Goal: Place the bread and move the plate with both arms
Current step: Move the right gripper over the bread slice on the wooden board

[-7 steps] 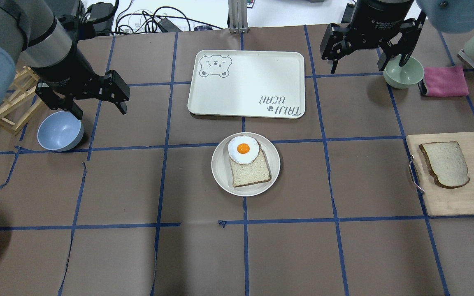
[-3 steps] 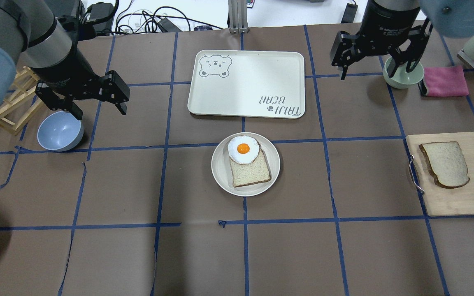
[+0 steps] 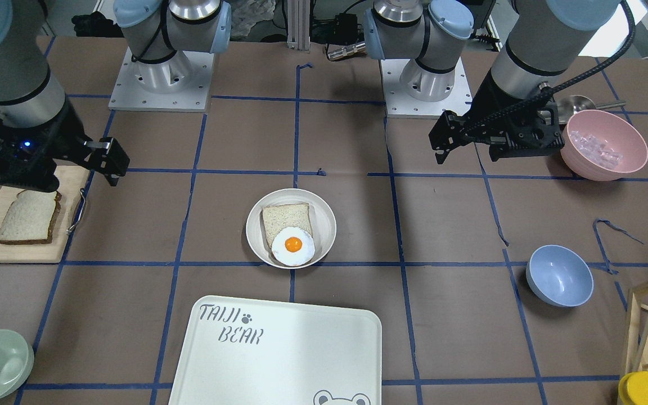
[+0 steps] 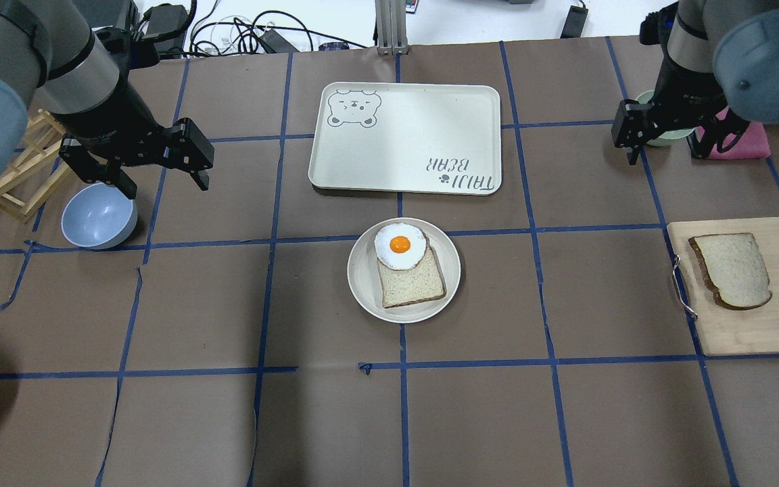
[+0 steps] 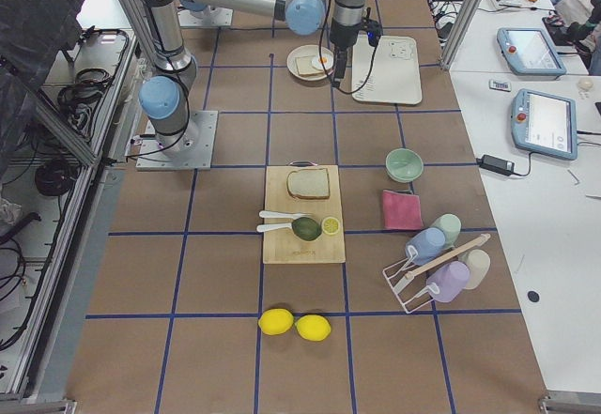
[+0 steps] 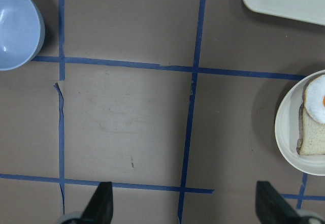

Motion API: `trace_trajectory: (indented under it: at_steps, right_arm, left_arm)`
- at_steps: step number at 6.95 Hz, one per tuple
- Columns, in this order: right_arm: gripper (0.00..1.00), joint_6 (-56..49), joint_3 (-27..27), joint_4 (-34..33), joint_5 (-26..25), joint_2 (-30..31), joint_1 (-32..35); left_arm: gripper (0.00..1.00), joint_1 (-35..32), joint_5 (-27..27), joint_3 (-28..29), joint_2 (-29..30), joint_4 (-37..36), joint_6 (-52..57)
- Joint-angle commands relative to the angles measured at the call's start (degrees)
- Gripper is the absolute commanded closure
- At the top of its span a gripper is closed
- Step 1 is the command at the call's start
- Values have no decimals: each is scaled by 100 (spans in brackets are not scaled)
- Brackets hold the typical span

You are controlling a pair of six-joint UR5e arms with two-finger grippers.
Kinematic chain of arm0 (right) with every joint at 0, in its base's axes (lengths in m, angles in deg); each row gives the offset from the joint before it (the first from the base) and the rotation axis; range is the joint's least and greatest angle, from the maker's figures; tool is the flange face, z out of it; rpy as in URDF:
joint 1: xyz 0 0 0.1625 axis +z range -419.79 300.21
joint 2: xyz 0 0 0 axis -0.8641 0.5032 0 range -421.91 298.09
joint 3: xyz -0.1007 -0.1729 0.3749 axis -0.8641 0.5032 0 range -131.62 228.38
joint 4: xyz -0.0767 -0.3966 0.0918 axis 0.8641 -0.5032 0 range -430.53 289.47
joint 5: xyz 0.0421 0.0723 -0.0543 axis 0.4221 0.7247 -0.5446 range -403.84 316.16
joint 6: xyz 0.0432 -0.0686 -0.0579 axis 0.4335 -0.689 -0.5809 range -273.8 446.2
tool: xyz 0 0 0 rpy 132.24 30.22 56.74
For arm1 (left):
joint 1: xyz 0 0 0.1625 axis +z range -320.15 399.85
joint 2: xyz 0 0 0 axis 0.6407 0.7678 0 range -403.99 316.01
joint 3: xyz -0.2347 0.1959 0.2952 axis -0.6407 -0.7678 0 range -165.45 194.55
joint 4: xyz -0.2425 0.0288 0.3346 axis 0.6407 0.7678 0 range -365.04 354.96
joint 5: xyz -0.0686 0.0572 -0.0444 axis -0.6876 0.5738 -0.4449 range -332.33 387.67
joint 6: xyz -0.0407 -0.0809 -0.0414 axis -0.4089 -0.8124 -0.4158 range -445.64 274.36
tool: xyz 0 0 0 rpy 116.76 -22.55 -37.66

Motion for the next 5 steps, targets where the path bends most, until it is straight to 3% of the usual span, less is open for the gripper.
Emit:
trace_trajectory:
  at_steps: [1,2,3,5]
  right_arm:
    - [2,-1373,-1616,-2513,-51,-99,-783]
    - [2,-1771,-2234,-3571,-51,-308,-960]
    - [3,-2044,-2501,-4095,-68,-571,-1128]
    - [8,-2179,-2635,-4091,-95,-741,-1286]
  left_arm:
    - [0,0,-17,-11,9,0,0]
    - [0,0,0,-2,9,-9,0]
    - [0,0,9,-11,9,0,0]
    - [0,0,26,-11,0,0,0]
